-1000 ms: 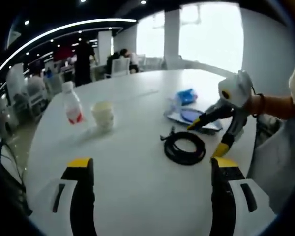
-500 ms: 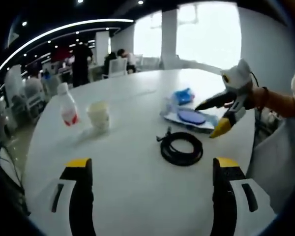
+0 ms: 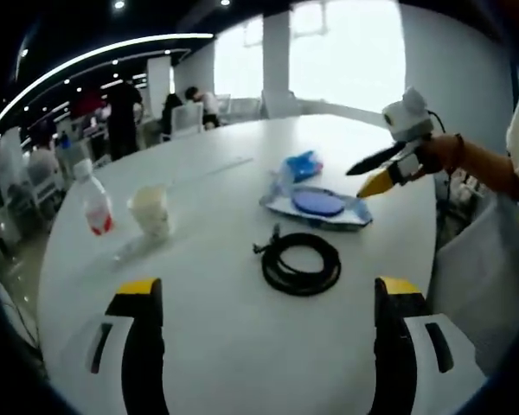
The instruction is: Arrange the tabletop items into an orderly group along one side of the table until the central work area is clear of visible clutter.
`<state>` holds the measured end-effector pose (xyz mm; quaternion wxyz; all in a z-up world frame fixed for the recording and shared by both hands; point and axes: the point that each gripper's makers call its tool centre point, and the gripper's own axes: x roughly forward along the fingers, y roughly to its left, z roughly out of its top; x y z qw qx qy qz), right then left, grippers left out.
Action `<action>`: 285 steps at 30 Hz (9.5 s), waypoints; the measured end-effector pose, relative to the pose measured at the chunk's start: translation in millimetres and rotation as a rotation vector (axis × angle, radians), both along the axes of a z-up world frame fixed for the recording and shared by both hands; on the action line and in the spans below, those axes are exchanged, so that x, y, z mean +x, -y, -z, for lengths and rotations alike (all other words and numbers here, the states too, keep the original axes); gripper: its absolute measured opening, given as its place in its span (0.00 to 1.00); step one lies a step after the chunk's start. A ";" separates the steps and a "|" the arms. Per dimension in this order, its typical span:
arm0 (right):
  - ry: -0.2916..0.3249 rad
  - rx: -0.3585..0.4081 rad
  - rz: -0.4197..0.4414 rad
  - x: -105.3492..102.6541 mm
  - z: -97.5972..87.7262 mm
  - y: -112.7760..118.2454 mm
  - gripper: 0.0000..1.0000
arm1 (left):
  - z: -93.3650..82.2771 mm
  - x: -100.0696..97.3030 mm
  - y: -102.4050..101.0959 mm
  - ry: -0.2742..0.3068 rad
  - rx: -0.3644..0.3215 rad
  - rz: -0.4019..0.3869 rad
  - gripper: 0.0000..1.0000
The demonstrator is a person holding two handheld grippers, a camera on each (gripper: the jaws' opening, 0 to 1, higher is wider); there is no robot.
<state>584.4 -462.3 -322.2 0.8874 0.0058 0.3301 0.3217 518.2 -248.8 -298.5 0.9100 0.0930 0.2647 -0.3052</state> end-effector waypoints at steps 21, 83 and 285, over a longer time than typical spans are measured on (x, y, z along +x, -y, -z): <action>-0.111 -0.034 0.201 -21.1 24.6 53.9 0.99 | -7.9 39.5 26.1 0.017 -0.034 0.080 0.99; -0.346 0.006 0.353 -33.4 65.6 39.4 0.53 | 73.9 189.6 133.0 -0.033 -0.099 0.177 0.64; 0.298 -0.233 0.318 200.2 53.2 43.5 0.11 | -14.7 56.2 4.4 -0.048 -0.088 -0.174 0.96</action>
